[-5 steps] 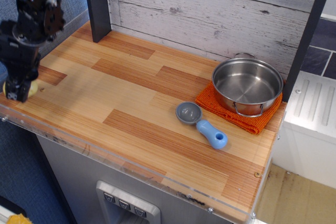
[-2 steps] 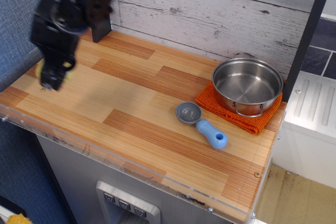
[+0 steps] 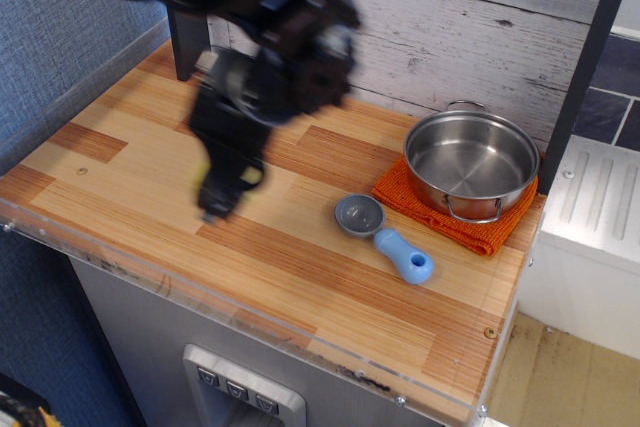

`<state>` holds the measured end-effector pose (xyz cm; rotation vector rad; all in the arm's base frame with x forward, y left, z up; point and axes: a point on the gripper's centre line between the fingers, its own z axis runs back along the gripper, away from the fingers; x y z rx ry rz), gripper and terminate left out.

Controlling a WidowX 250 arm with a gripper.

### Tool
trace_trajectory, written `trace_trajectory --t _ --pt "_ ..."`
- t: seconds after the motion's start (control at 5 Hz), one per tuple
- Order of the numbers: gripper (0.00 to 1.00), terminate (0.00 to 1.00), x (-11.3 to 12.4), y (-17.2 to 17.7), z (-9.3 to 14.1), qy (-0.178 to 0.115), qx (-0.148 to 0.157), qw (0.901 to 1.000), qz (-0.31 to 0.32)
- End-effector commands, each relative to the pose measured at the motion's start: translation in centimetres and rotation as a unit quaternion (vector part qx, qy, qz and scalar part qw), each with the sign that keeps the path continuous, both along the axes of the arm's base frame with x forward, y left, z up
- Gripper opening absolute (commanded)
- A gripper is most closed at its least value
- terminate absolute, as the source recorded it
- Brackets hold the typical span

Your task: Put egg in front of spoon

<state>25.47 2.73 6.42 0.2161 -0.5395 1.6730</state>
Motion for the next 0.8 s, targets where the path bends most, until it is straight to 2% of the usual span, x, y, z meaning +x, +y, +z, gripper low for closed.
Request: trace_trajectory --t 0.0,0.2,0.4,0.6 --pt "0.0 0.0 -1.2 -5.8 -1.3 0.008 -0.009 0.9966 -0.081" --pt "0.0 0.0 -1.6 -6.6 -2.6 0.018 -0.019 0.9941 -0.105" --pt "0.0 0.0 -1.9 -6.5 -3.1 0.025 -0.014 0.9934 -0.111" --pt "0.0 0.0 -2.0 -6.5 -3.8 0.027 -0.025 0.9926 -0.115"
